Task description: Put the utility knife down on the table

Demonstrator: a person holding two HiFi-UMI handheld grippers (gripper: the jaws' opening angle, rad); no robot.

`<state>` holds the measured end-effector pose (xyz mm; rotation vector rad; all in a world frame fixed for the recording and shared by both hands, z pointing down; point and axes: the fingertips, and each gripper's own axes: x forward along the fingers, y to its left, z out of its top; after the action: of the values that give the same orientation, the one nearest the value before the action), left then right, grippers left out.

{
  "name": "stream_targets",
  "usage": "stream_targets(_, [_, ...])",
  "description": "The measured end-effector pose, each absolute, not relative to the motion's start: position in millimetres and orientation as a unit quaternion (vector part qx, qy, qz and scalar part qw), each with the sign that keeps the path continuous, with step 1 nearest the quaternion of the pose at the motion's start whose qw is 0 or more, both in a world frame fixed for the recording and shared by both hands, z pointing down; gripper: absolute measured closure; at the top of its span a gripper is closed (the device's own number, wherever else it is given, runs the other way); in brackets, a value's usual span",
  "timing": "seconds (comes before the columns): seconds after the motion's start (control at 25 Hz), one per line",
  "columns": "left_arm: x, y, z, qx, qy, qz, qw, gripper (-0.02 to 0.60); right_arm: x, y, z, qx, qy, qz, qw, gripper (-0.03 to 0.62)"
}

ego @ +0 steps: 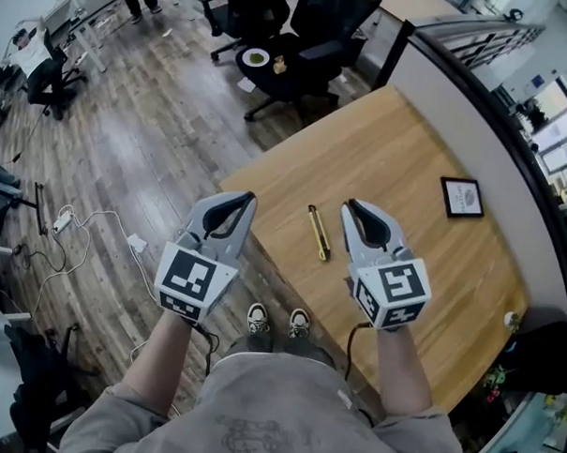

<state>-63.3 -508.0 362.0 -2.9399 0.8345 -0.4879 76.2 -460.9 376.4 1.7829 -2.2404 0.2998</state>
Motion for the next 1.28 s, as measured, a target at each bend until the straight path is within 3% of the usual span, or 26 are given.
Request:
stream_targets(0.28, [-66.3,-477.0,284.5,-0.948,0.273,-0.118,0.115,0.580,64.2,-403.3,269.4,0.623,-0.780,0.016,0.066,0.572])
stream_targets(0.56, [-79.6,-438.0,260.2,-0.955,0.267,-0.092,0.093,0.580,45.6,-354.6,242.4,0.620,-0.783,-0.009,0.050,0.574])
stream_targets(0.8, [-89.9,-411.9,267.6,-0.958,0.256,-0.100,0.078,0.580,40.4,-333.9,253.4,0.624,-0.780,0.039,0.007,0.579])
stream_targets(1.28, [-102.0,-407.0,276.1,-0.960,0.257,-0.097,0.052,0.581,34.4,-336.1,263.0,0.628,-0.776,0.050,0.017,0.579])
